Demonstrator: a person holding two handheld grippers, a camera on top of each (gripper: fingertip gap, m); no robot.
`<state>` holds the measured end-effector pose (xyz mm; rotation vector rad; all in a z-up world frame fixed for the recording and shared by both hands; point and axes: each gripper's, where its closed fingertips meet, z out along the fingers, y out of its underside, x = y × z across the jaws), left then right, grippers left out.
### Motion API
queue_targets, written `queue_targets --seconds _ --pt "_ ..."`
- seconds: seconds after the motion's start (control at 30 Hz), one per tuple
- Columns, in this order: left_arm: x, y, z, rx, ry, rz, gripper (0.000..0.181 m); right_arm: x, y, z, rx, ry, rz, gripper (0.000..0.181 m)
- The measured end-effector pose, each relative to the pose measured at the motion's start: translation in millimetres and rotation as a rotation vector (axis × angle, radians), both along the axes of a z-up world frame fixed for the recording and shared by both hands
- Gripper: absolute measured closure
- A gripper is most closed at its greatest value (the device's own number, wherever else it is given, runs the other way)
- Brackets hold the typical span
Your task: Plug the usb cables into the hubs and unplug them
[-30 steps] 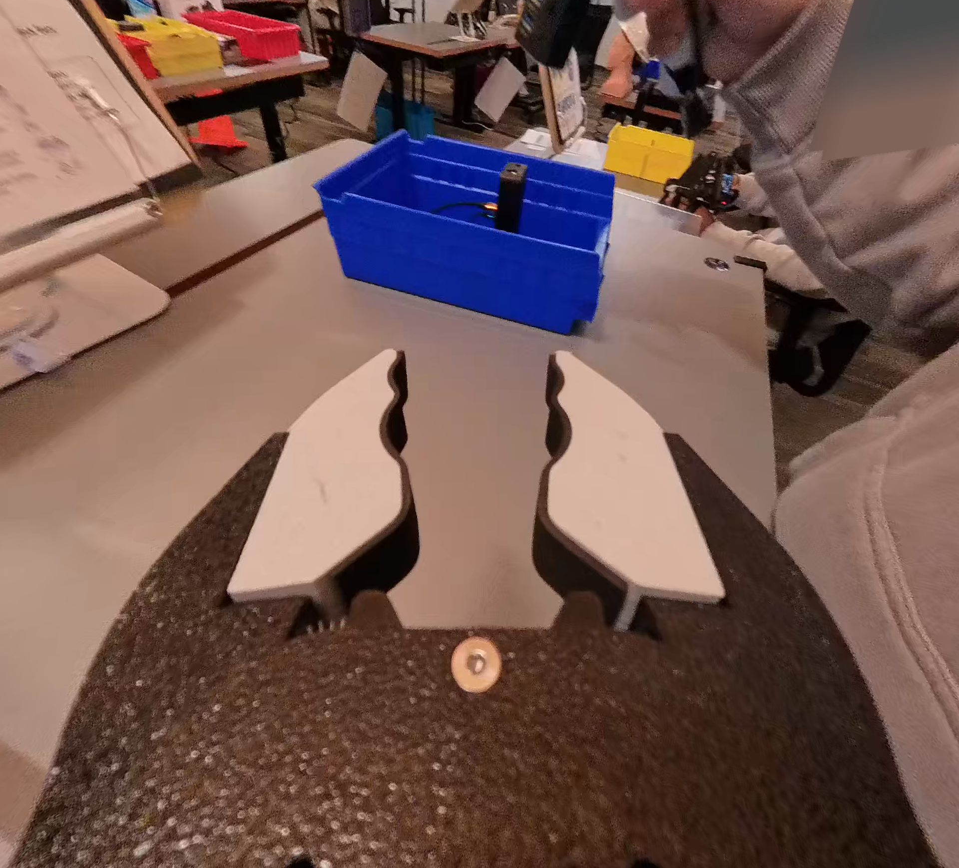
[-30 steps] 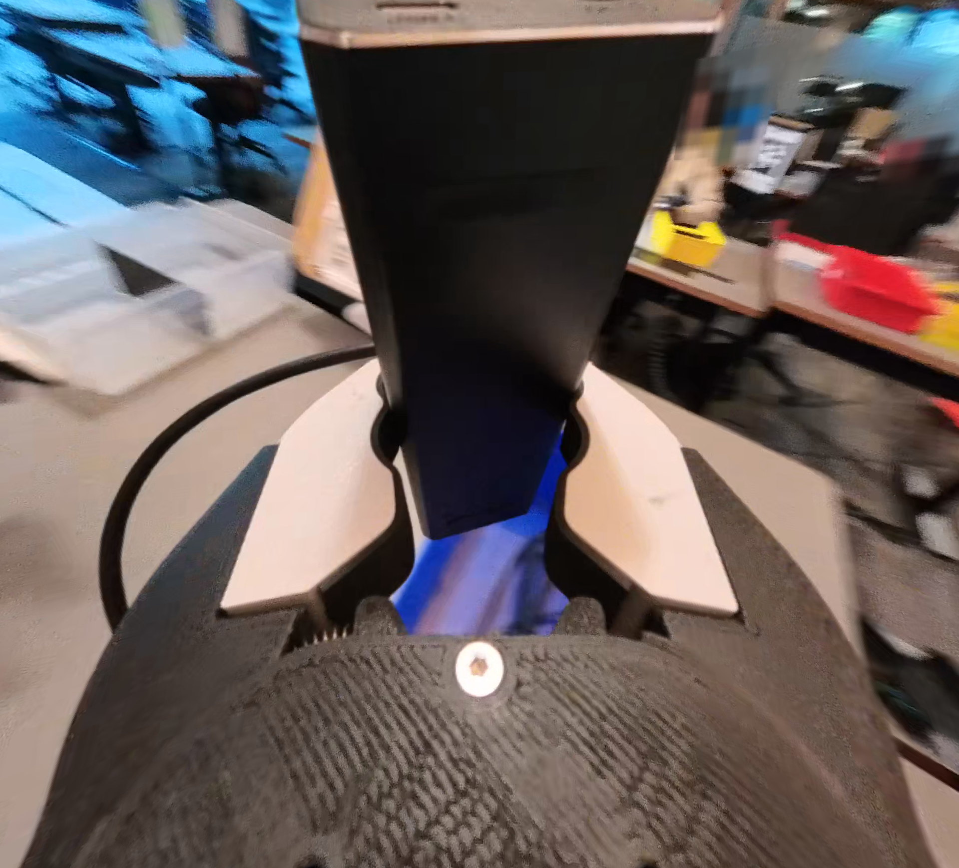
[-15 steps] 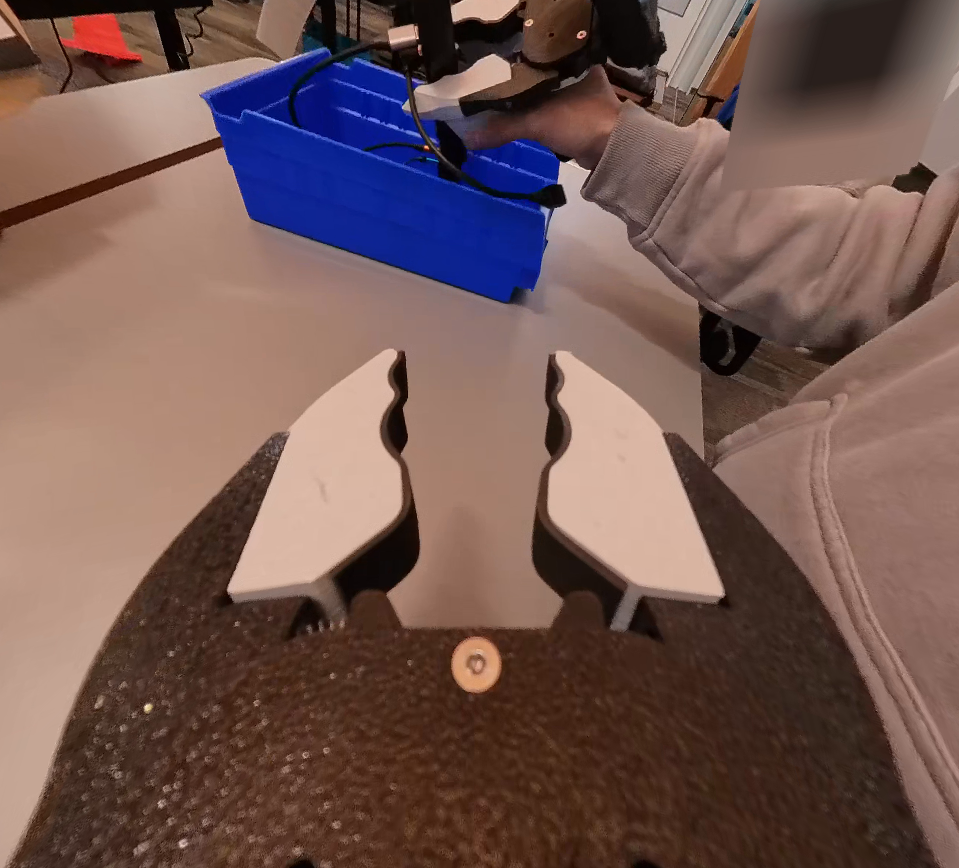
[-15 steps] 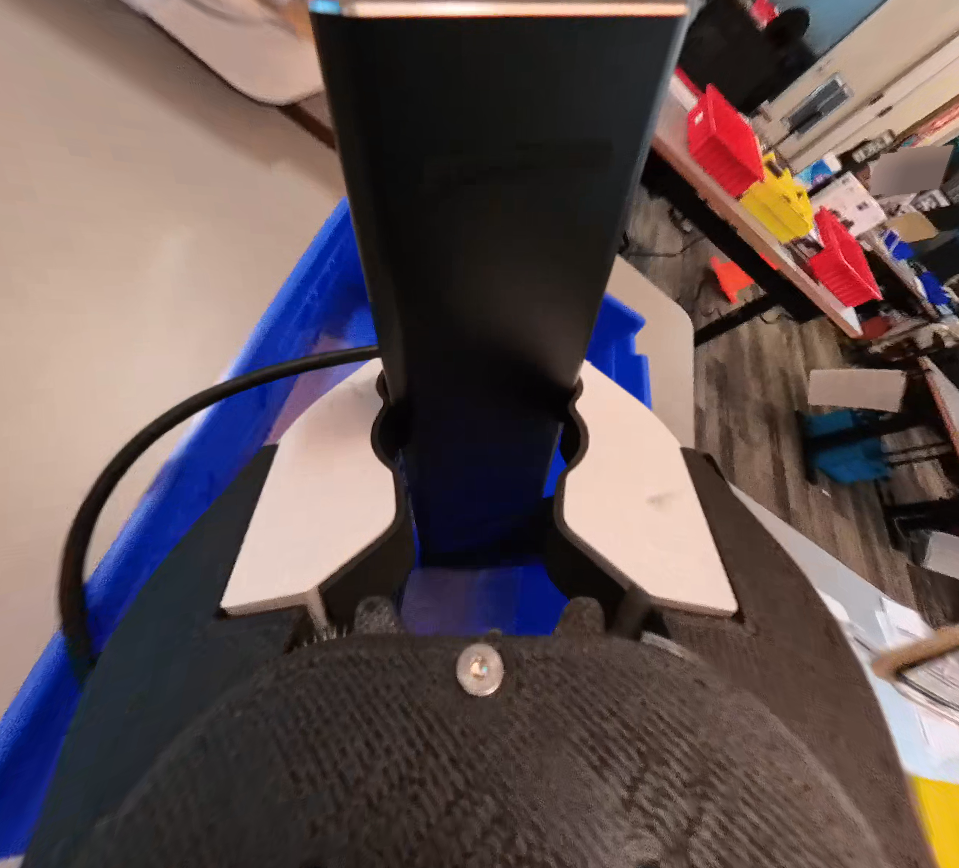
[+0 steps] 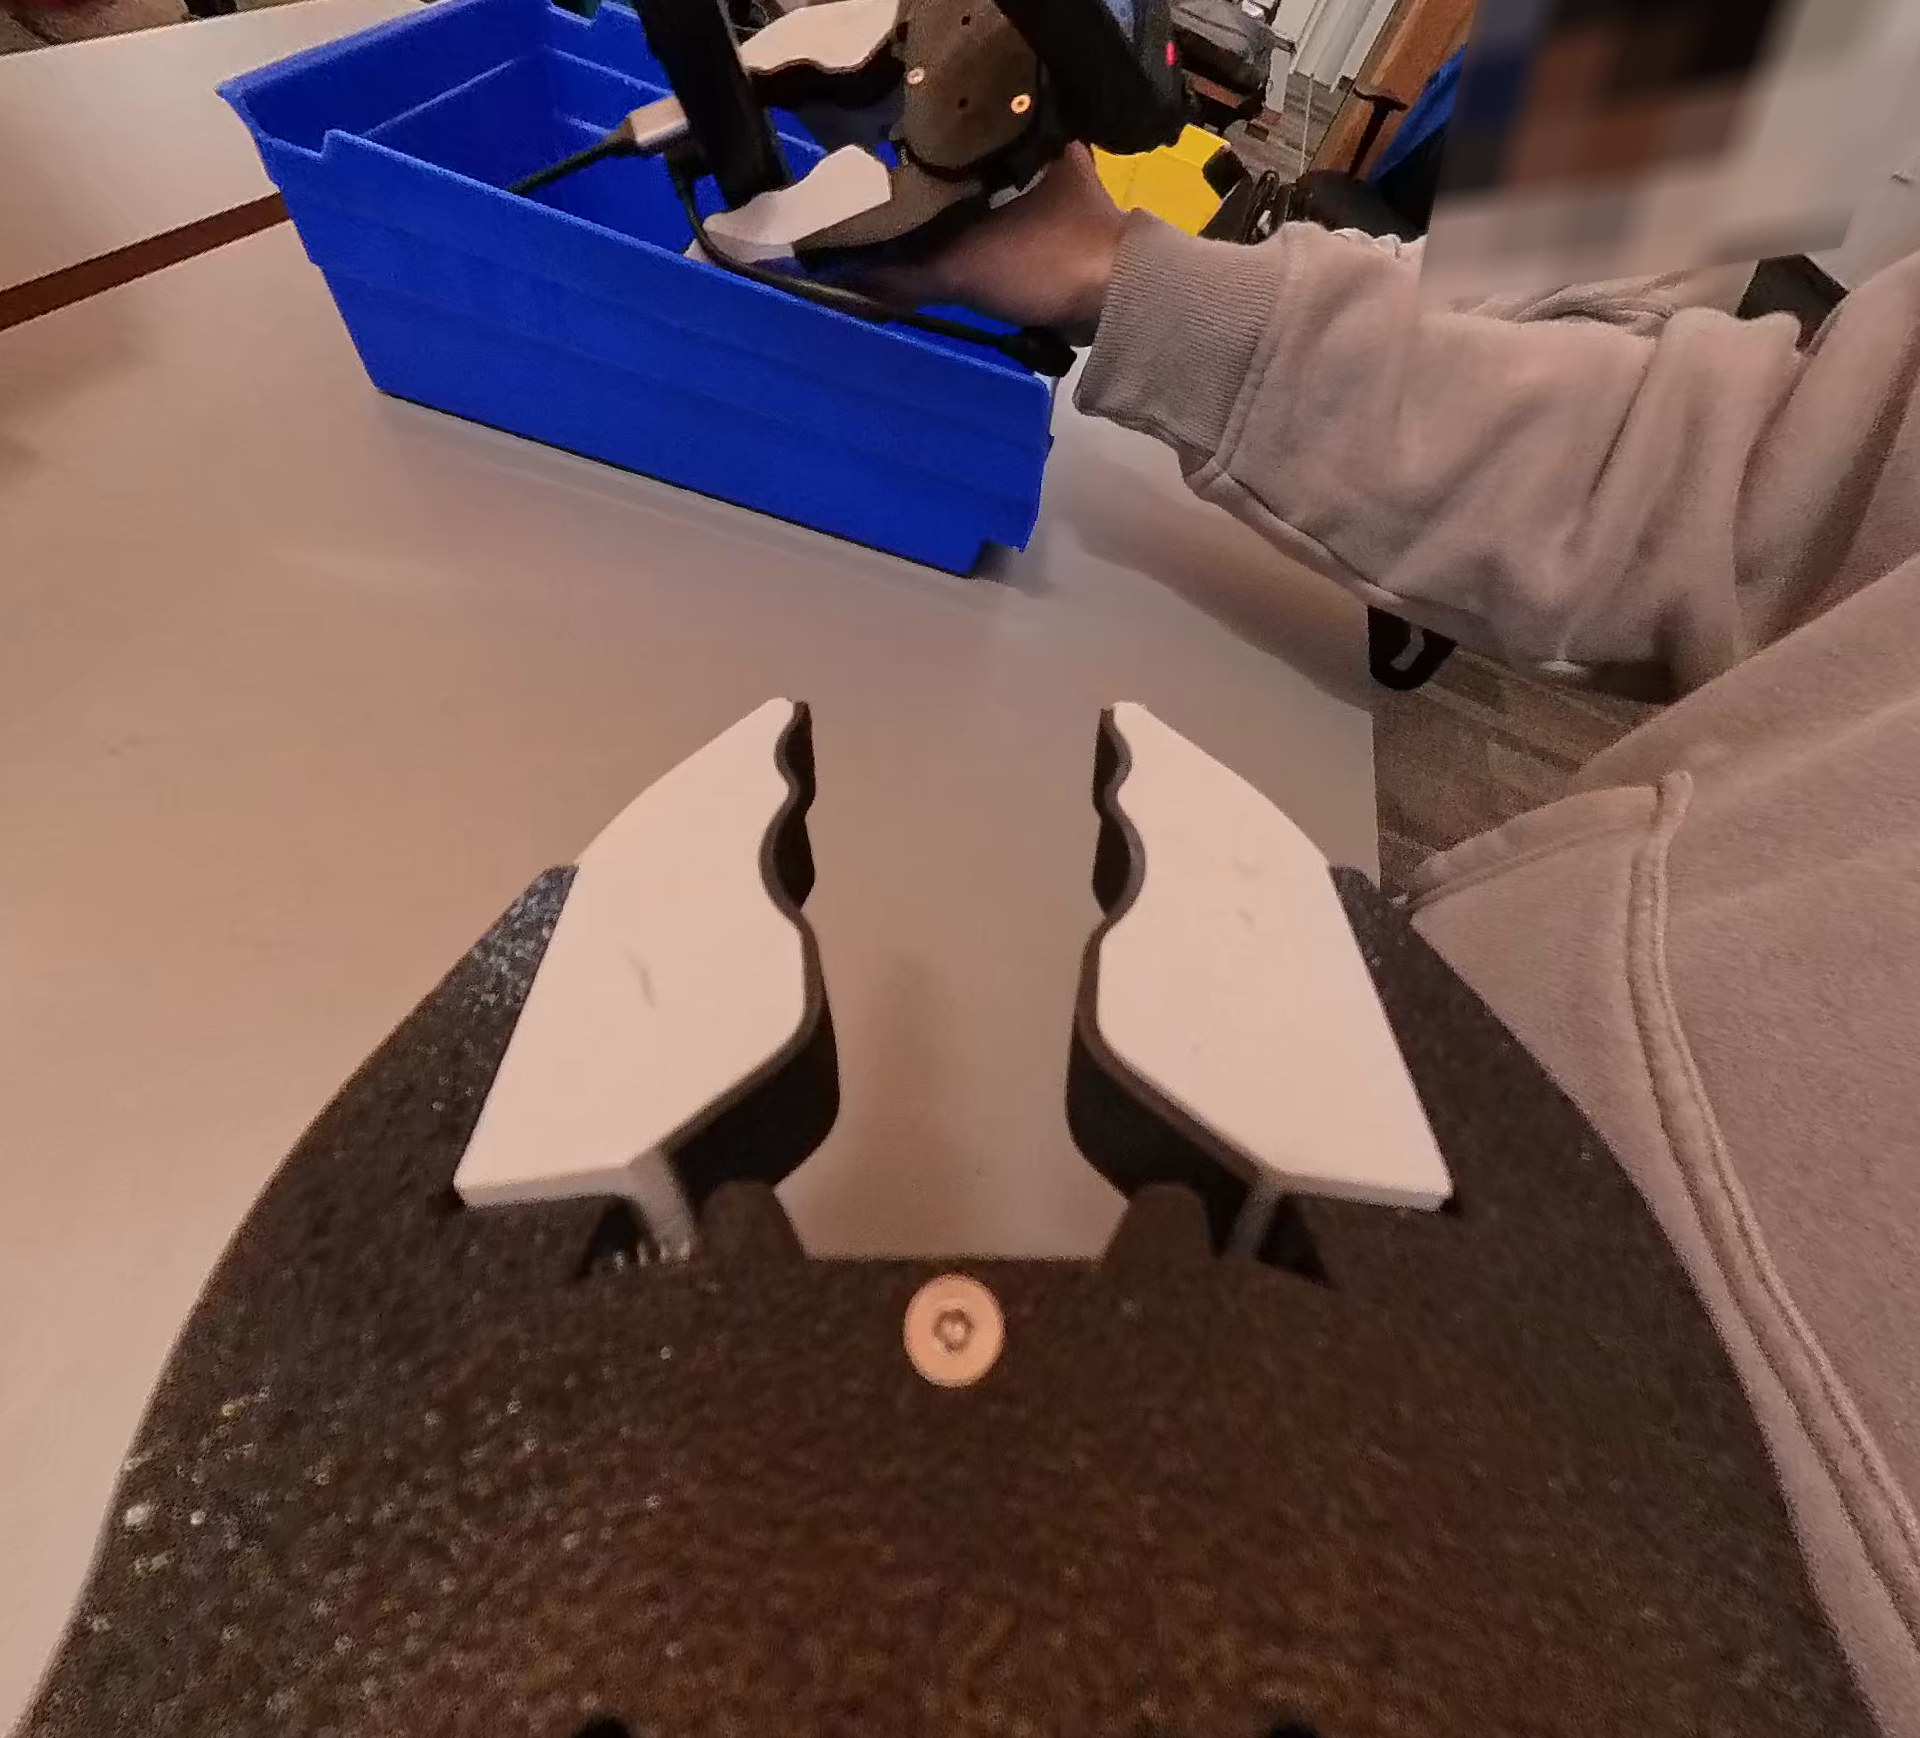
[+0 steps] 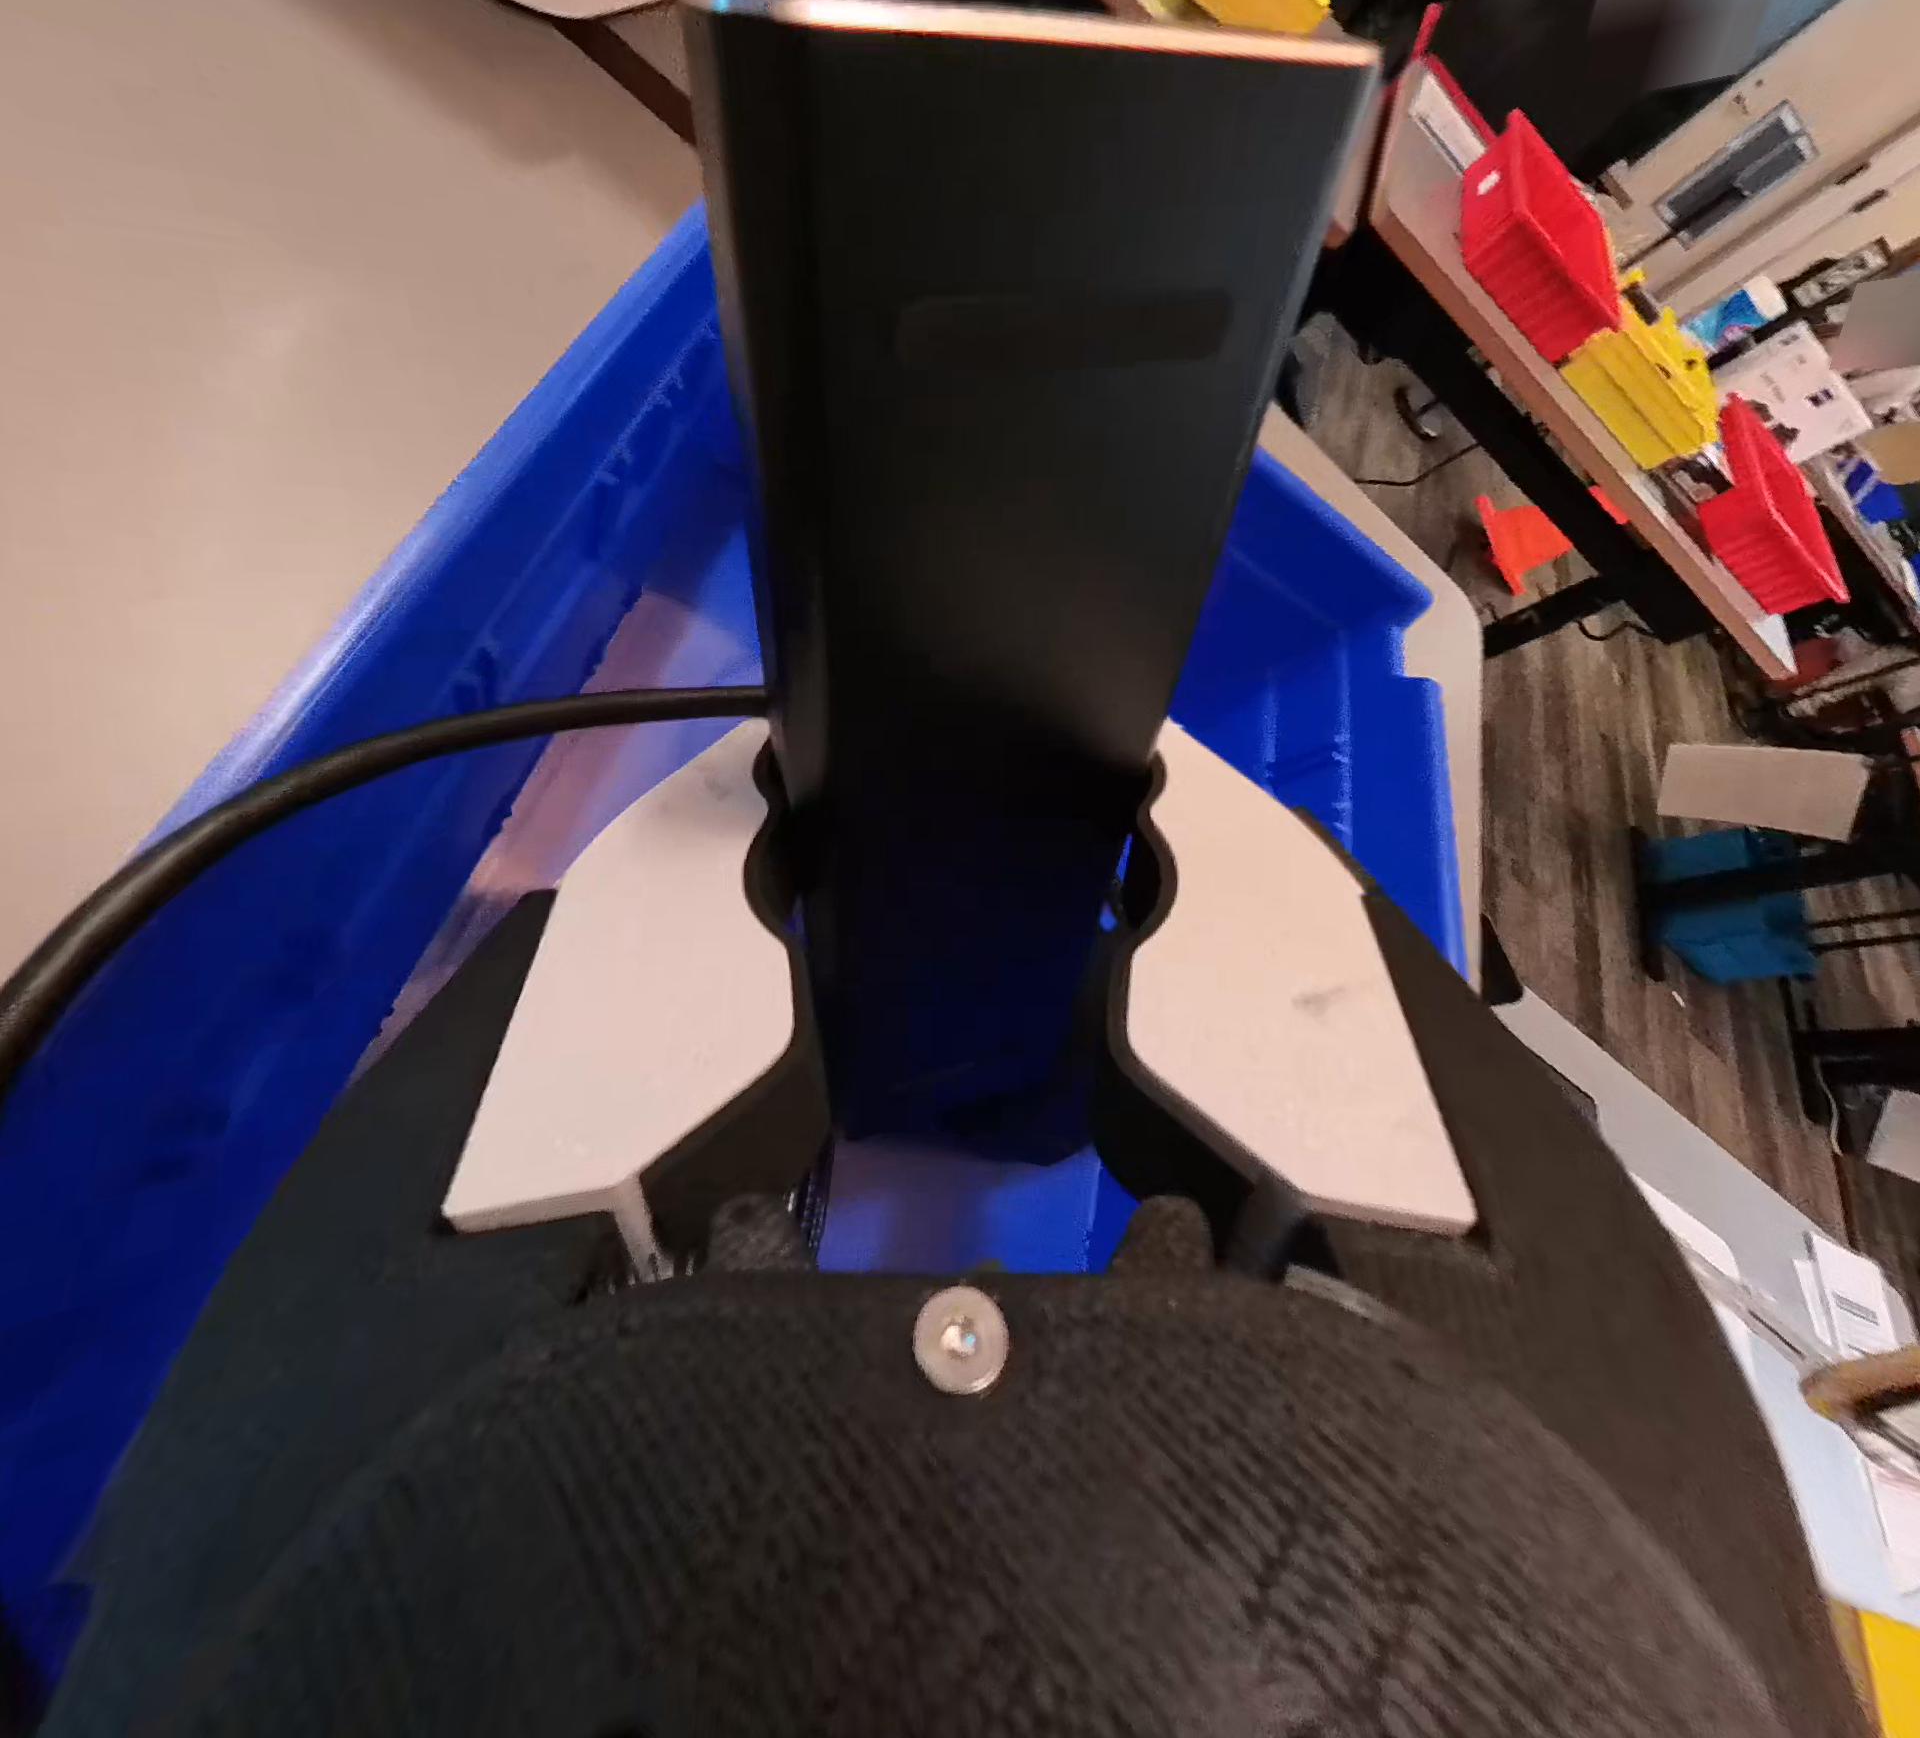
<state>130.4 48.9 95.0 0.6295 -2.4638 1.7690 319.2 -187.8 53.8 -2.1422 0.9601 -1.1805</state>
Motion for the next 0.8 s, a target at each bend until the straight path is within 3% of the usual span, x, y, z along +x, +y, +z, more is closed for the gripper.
queue_targets --seconds 0.17,0.5,0.67,0.8 --pt "-2 -6 1 -0.037 0.045 -0.004 0.13 2 1 -11 0.006 0.01 0.033 0.12" --pt "13 -27 -6 0.017 0.066 0.042 0.128 -17 -4 29 0.315 -0.047 0.05 0.128" --pt "32 -53 -17 0.093 0.108 0.104 0.123 -46 -27 66 0.46 -0.123 -0.003 0.13" --pt "38 -86 -18 0.072 0.204 0.148 0.119 -82 -49 66 0.549 -0.098 -0.077 0.13"
